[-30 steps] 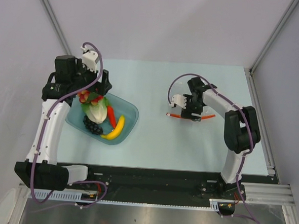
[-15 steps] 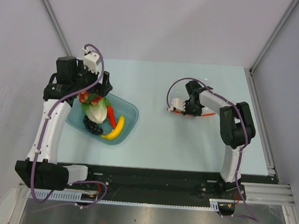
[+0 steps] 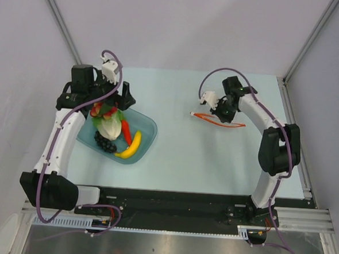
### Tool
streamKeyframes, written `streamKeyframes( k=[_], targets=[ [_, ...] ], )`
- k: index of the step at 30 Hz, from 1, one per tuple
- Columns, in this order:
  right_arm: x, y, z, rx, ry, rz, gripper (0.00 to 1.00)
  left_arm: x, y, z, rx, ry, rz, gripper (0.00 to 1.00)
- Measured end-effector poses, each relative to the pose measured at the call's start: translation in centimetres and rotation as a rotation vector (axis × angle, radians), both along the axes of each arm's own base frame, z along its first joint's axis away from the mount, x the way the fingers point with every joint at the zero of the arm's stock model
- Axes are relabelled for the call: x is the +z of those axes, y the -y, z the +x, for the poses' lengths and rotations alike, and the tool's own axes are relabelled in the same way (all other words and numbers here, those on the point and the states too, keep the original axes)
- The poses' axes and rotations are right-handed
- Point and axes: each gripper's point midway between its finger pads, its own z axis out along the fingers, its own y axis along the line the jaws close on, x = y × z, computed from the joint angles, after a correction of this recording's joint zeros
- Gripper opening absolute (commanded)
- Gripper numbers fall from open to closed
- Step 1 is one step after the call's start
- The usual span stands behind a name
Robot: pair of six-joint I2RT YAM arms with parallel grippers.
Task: Place the food in the zip-top bag and seal the zipper
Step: Open the zipper of the food storage bag at the center of the board.
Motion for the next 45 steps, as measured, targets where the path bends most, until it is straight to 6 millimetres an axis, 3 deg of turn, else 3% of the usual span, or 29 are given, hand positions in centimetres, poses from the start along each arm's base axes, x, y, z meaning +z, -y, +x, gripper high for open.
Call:
streamKeyframes(
  k=[8, 12, 17, 20, 23, 27, 36, 40, 42, 45],
  targets=[
    [6.2, -0.3, -0.7, -0.353, -0.081, 0.366, 0.00, -3.6, 5.2, -0.2, -0.066, -0.127, -0.117, 1.00],
    [9.9, -1.0, -1.3, -0.530, -0.106, 0.572, 0.00, -4.4, 8.1, 0.8, -0.083, -0.184, -0.206, 0.98],
    [14.7, -4.1, -4.8, -0.608, -0.104, 0.763, 0.00, -6.1, 12.6, 2.1, -0.115, -0.294, -0.294, 0.98],
    [16.7, -6.2, -6.7, -0.654, -0.114, 0.854, 0.00, -6.4, 14.1, 1.9, -0.122, -0.334, -0.327, 0.96],
    [17.2, -7.1, -7.8, -0.734, -0.133, 0.919, 0.00, -5.5, 14.8, 1.9, -0.133, -0.327, -0.366, 0.96],
    [16.4, -7.7, -7.3, -0.817, -0.175, 0.956, 0.00, -4.6, 16.1, 1.6, -0.155, -0.319, -0.401, 0.96],
    [15.2, -10.1, -6.7, -0.819, -0.238, 0.966, 0.00, -3.8, 22.1, -2.4, -0.281, -0.360, -0.418, 0.91],
    [15.7, -11.1, -7.2, -0.781, -0.248, 0.974, 0.00, -3.1, 24.3, -1.7, -0.288, -0.341, -0.404, 0.73],
    [16.1, -11.4, -7.3, -0.769, -0.249, 0.980, 0.00, -3.2, 24.9, -1.0, -0.273, -0.334, -0.395, 0.70],
    [16.5, -11.6, -7.4, -0.757, -0.248, 0.987, 0.00, -4.3, 24.8, -0.1, -0.235, -0.351, -0.366, 0.48]
  ],
)
